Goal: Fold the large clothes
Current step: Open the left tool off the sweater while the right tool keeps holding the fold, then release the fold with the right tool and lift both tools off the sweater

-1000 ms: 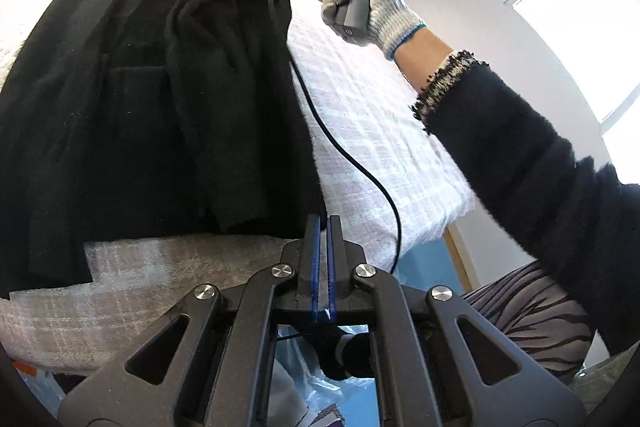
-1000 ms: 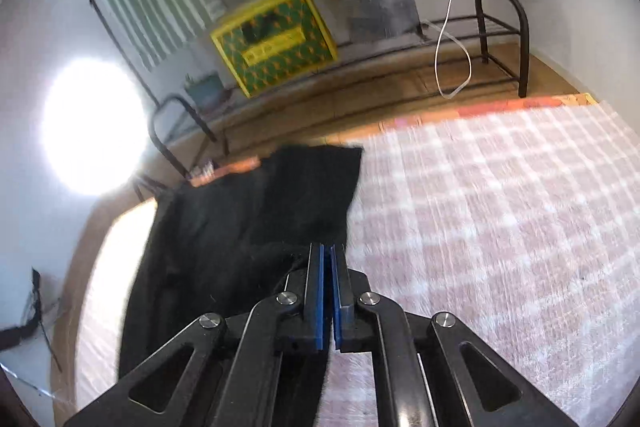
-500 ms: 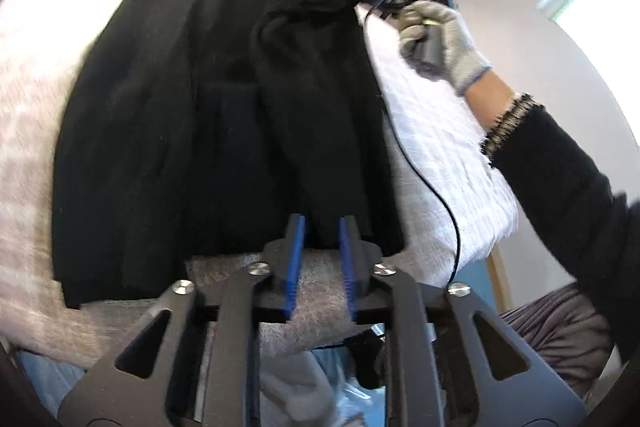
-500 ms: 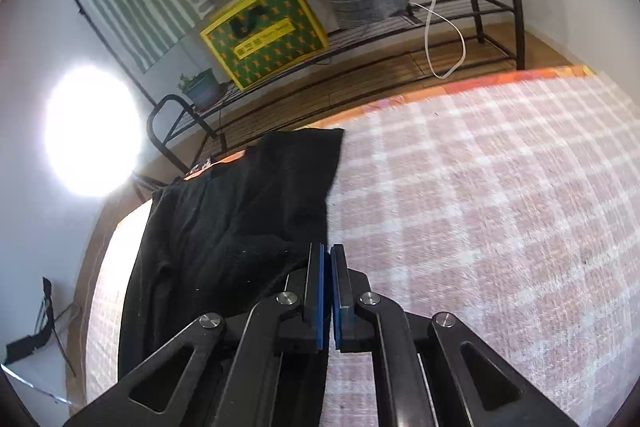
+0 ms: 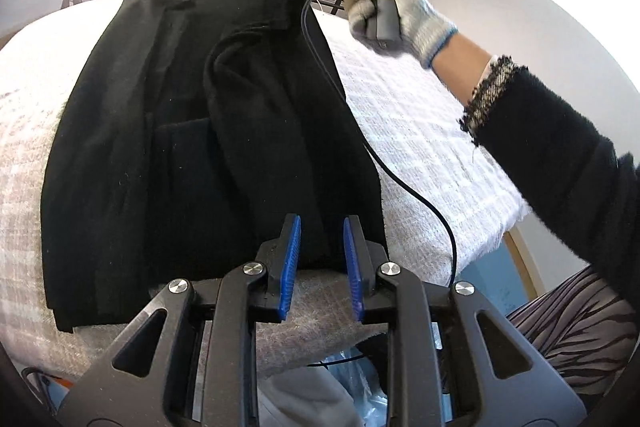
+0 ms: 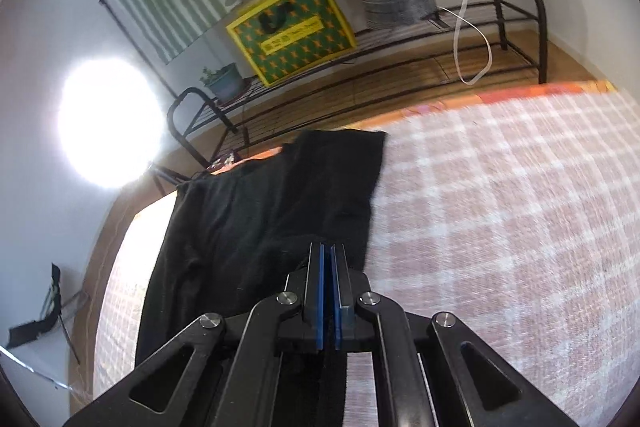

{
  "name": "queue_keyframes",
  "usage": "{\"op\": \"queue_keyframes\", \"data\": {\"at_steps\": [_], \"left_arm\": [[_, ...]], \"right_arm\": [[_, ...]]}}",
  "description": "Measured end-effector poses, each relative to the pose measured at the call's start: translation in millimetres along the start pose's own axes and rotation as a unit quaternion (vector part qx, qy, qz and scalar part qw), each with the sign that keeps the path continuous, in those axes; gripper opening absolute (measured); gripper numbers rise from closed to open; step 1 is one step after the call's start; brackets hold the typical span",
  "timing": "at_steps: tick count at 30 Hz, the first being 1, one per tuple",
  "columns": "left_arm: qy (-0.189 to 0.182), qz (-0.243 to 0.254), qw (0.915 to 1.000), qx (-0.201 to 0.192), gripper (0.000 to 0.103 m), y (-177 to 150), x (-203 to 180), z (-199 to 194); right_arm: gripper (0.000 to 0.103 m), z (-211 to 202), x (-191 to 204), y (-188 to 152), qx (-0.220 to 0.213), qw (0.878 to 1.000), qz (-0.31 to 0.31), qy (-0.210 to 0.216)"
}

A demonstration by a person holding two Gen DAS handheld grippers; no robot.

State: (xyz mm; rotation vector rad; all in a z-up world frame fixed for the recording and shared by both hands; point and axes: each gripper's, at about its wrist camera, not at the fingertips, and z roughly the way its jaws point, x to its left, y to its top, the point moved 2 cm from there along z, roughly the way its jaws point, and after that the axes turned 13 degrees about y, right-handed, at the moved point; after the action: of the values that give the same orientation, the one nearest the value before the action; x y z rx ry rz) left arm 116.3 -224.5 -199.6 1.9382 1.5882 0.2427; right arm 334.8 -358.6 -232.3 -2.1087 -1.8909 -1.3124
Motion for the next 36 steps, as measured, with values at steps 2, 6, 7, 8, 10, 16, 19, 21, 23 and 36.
{"op": "queue_keyframes", "data": {"at_steps": [2, 6, 7, 8, 10, 16, 19, 21, 23, 36], "left_arm": [[0.003, -0.011, 0.9999, -0.004, 0.02, 1.1, 9.6, -3.4], [0.009, -0.057, 0.9983, -0.006, 0.02, 3.5, 36.9, -5.7], [0.013, -0.064, 0.9978, -0.007, 0.02, 2.6, 43.8, -7.2], [0.016, -0.07, 0.9974, -0.008, 0.02, 2.6, 48.5, -8.4], [0.021, -0.085, 0.9961, -0.01, 0.02, 2.0, 59.6, -10.6], [0.031, -0.116, 0.9927, -0.012, 0.02, -1.7, 83.4, -17.0], [0.032, -0.122, 0.992, -0.012, 0.02, -3.1, 89.1, -20.8], [0.03, -0.123, 0.9919, -0.012, 0.02, -1.7, 91.5, -22.7], [0.027, -0.122, 0.992, -0.016, 0.02, -0.2, 91.8, -26.2], [-0.058, -0.132, 0.9884, 0.046, 0.041, -2.1, 73.7, -7.2]], "right_arm": [[0.0, 6.3, 22.9, 3.8, 0.007, 1.0, -0.015, 0.012], [0.0, 41.3, 82.6, 7.5, 0.033, 0.997, -0.064, 0.03], [0.0, 50.2, 91.7, 6.6, 0.04, 0.996, -0.073, 0.031], [0.0, 63.2, 103.0, 5.0, 0.05, 0.995, -0.085, 0.03], [0.0, 92.7, 119.8, -0.6, 0.075, 0.992, -0.103, 0.019], [0.001, 164.3, 128.5, -28.1, 0.142, 0.984, -0.108, -0.008], [0.002, 171.0, 128.6, -34.2, 0.146, 0.982, -0.119, -0.003], [0.009, 161.9, 128.5, -30.5, 0.144, 0.983, -0.109, 0.018], [0.025, 139.2, 130.5, -24.2, 0.127, 0.986, -0.1, 0.039], [0.036, -98.0, 121.0, -84.0, 0.053, 0.993, -0.075, 0.078]]}}
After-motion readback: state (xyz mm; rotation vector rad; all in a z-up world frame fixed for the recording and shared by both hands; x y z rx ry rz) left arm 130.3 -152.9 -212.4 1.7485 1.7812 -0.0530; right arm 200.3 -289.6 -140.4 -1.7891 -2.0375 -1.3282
